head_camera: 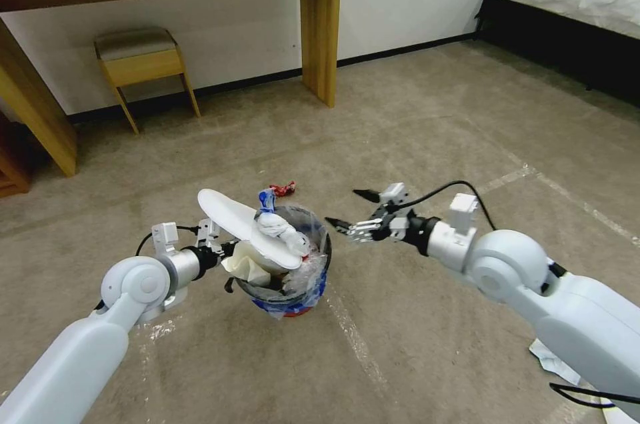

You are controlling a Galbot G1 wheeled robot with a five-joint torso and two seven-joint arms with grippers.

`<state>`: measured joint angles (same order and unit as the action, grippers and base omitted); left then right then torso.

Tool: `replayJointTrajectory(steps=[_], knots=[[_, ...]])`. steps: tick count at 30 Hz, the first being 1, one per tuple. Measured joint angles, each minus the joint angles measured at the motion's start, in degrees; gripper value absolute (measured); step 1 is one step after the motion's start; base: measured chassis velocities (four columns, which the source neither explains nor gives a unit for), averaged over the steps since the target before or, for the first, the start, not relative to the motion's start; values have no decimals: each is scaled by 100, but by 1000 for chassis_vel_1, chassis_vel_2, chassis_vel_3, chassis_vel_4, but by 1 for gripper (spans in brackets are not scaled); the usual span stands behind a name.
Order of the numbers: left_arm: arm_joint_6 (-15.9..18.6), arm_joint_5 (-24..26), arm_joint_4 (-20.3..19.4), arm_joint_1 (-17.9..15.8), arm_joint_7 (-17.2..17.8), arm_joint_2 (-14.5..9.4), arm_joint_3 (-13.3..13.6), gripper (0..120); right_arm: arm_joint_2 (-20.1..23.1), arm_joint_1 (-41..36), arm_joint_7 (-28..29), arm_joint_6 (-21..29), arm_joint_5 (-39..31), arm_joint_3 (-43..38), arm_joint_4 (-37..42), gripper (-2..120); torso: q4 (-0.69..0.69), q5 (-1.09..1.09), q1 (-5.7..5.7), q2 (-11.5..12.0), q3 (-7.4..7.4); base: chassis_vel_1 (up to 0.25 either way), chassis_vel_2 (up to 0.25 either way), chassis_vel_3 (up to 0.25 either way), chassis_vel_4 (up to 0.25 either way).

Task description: Pick up the trash bin and place the garbage on the floor into it.

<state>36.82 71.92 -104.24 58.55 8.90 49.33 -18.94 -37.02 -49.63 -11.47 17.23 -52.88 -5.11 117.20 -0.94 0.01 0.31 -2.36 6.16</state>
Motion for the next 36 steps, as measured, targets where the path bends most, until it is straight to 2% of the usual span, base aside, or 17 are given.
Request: replayJointTrajectory(steps=[2, 6, 7, 8, 9, 11, 12, 14, 18, 20, 23, 36], knots=[[-4, -65, 0, 52, -11, -14, -61, 1, -44, -660, -21, -16, 164, -806, 54, 100, 1, 0, 0, 0, 0, 0, 0, 0, 0], [-5, -66, -2, 69, 6, -7, -83, 1, -63, -1044, -70, -35, 314, -1247, 102, 100, 1, 0, 0, 0, 0, 0, 0, 0, 0], [-7, -66, 12, 54, 15, 4, -78, 1, -79, -1522, -165, -88, 508, -1772, 175, 100, 4, -1, -1, 0, 0, 0, 0, 0, 0], [-7, -70, 40, 23, 15, 12, -55, 1, -107, -2034, -252, -114, 688, -2187, 253, 100, -1, -1, 0, 0, 0, 0, 0, 0, 0], [-7, -70, 40, 23, 15, 12, -55, 1, -107, -2034, -252, -114, 688, -2187, 253, 100, -1, -1, 0, 0, 0, 0, 0, 0, 0], [-7, -87, 68, 18, 11, 39, -43, 1, -210, -2689, -337, -175, 924, -2785, 374, 100, -1, 1, -1, 0, 0, 0, 0, 0, 0], [-7, -87, 68, 18, 11, 39, -43, 1, -210, -2689, -337, -175, 924, -2785, 374, 100, -1, 1, -1, 0, 0, 0, 0, 0, 0], [-8, -139, 155, -17, -28, 115, 3, 1, -383, -3514, -445, -268, 1169, -3570, 520, 100, -1, 0, -1, 0, 0, 0, 0, 0, 0], [-24, -192, 164, 19, -34, 148, 3, 1, -457, -3812, -518, -336, 1268, -3845, 545, 100, -4, -3, -1, 0, 0, 0, 0, 0, 0], [-28, -226, 176, 58, -27, 175, 12, 1, -534, -4029, -592, -429, 1391, -4051, 517, 100, 2, -2, 0, 0, 0, 0, 0, 0, 0], [-29, -232, 178, 86, -24, 175, 43, 1, -602, -4110, -638, -488, 1464, -4082, 452, 100, 0, 0, -1, 0, 0, 0, 0, 0, 0], [-23, -203, 106, 108, -66, 66, -96, 1, -431, -3672, -593, -400, 1460, -3591, 285, 100, 1, -2, 0, 0, 0, 9, 12, 14, 11]])
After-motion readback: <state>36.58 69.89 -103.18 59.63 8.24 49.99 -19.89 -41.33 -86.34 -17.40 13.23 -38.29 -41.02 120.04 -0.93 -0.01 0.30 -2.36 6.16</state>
